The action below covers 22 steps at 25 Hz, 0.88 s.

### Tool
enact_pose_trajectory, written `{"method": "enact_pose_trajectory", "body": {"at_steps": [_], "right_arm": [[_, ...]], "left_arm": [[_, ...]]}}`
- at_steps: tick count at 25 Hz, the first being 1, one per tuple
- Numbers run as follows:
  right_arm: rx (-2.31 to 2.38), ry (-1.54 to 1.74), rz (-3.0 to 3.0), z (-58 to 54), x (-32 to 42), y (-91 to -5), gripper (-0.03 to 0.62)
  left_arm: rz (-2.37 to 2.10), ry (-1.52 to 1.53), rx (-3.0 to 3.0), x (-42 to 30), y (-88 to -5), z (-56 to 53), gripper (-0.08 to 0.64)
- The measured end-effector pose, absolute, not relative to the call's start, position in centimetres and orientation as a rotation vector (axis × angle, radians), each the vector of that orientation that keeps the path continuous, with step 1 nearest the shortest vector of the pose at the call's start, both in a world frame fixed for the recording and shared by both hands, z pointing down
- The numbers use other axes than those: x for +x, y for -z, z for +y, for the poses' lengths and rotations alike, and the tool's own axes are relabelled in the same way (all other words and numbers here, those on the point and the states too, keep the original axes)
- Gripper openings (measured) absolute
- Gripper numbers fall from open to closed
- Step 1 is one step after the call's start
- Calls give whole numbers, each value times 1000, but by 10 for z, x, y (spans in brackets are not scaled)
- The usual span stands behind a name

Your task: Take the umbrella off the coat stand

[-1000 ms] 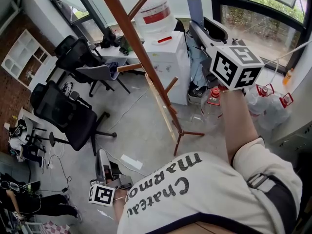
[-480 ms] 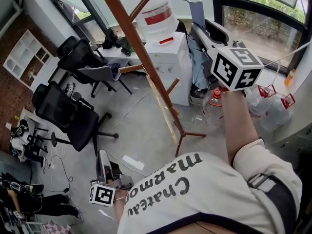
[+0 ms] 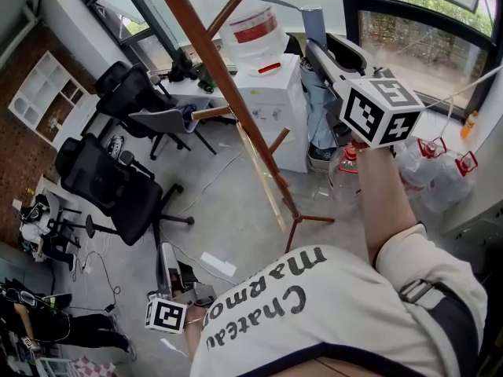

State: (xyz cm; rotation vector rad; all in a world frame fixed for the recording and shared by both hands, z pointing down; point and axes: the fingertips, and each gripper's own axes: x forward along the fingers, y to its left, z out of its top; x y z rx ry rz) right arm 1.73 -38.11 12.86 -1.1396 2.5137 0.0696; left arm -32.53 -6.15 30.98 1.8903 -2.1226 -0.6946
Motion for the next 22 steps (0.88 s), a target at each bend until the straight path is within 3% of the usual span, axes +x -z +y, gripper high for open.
{"method": "enact_pose_trajectory", "body": {"at_steps": [11,22], "right_arm": [[-1254,-70,2448,-388,53,-139,152],[-1490,53,2481,-371,89,-231,152]], "left_arm": [[-2113,690,1887,-318,-317,-64,23],[-1949,597,1955,-304,-339,-86,23]]}}
